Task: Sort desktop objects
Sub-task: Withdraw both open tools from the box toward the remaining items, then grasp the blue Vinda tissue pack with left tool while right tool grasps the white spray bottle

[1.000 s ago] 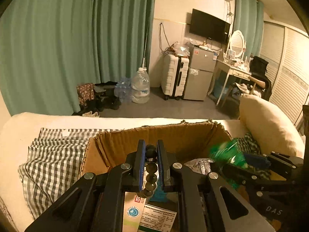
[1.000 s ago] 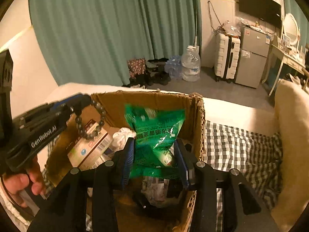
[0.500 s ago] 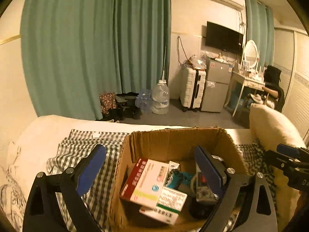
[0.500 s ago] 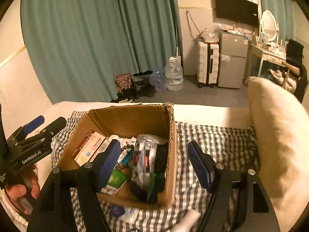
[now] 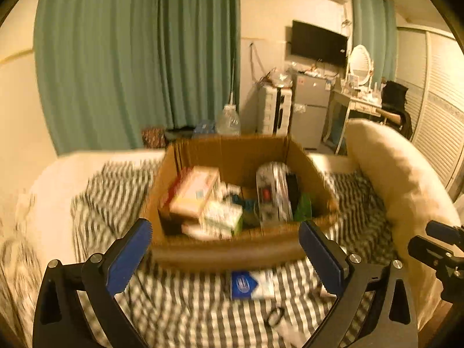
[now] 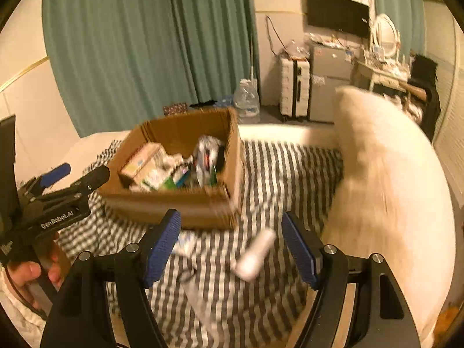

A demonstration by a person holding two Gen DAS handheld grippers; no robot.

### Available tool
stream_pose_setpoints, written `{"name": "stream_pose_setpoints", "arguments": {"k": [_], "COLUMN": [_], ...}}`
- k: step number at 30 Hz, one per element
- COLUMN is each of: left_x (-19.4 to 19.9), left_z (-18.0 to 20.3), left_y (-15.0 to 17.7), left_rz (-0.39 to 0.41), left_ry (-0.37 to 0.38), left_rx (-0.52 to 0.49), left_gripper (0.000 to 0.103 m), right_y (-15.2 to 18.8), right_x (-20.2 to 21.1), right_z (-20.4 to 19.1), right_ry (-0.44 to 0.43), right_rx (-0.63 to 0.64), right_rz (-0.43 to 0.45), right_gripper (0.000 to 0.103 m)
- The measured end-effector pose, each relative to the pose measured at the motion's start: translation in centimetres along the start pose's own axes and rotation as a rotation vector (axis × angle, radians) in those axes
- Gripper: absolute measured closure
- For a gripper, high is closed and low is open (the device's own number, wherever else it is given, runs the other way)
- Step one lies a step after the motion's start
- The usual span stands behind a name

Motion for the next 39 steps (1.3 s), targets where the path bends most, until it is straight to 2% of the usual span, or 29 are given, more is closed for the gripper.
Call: {"name": "stream_pose_setpoints", "arguments": {"k": [6,8,10,14,20,26,29,34,39], "left_x": [-1.8,-3.2,-4.7,-7.0,-9.3,-11.8,-13.0,-14.2,-14.5], "left_z": [-0.4,-0.6,-0.5,-0.3,1.0,1.2,0.9,0.9,1.8], "left_y": [6.9,8.8,10.1,11.1,12.1,13.3,13.9,14.4,14.7], "left_rz": [-0.066,-0.102,-0.132,-0.159,-0.179,-0.185,-0.199,-0.202,-0.206], "left_ry": [-0.004,-0.008,-0.021,-0.037,0.025,-0.007,-0.004,0.058,0.08], "left_rx": [0.081,0.082,0.055,0.011,0.013,0.018,0.039,0.096,0.066], "left_gripper": [0.0,0.0,0.0,0.0,0.0,0.0,0.0,0.0,0.0], "right_y": [3.6,4.7,5.8,7.0,7.4,8.0,8.7,9.1,10.0], "right_x": [-1.3,-2.1,-3.1,-5.8,-8.7,-11.2,-12.7,-14.9,-16.8], "right_z": [0.4,0.2,-0.1,-0.8,-0.1,0.6,1.1,2.7,3.6], "right_ry": [0.041,0.063,0.119,0.166,0.19,0.237,0.239,0.261,0.217], "right_rx": [0.012,0.031,0.062,0.104,0.08,0.078,0.05,-0.014,-0.114], "right_rz": [-0.042,-0.057,-0.062,-0.099,-0.14,-0.176,-0.211,-0.241,-0.28], "right_gripper": [0.031,0.031,0.031,0.031,0.031,0.031,0.031,0.031,0.031]}}
Point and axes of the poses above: each gripper's, at about its wrist camera, not at the fingertips, and x roughly against the way its jaws point, z to its right, y to its underside, the point moved 6 cm from there along -x, roughly the way its jaws point, and after that the axes turned 3 degrees about y, right-handed, at the moved point
